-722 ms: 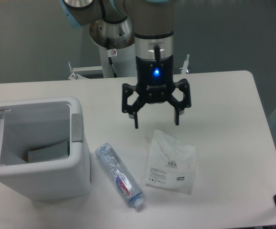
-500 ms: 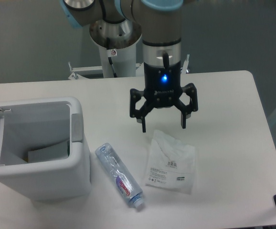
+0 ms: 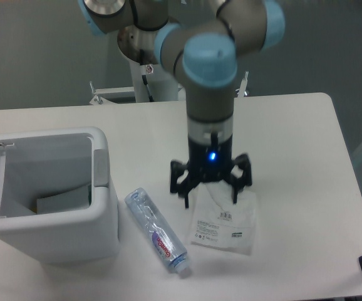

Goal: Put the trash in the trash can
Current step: 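Lower the open gripper over the clear plastic water bottle, then close the gripper around the bottle's middle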

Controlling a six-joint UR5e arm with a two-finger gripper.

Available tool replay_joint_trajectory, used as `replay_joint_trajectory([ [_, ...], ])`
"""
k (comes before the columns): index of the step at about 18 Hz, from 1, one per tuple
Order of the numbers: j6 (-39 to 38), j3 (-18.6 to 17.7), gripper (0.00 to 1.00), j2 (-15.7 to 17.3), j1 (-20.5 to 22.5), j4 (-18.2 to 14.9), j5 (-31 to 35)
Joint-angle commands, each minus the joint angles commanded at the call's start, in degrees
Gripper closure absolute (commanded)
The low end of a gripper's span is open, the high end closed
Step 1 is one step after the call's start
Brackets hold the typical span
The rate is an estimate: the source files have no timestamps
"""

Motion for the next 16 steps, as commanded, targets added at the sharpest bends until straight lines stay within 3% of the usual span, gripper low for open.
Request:
replay_joint_trajectory([
  [8,-4.0,0.4,0.00,-9.4,-3.7,0.0,1.1],
  [16,-6.5,1.6,0.00,-12.8,-4.2,0.1,1.8],
])
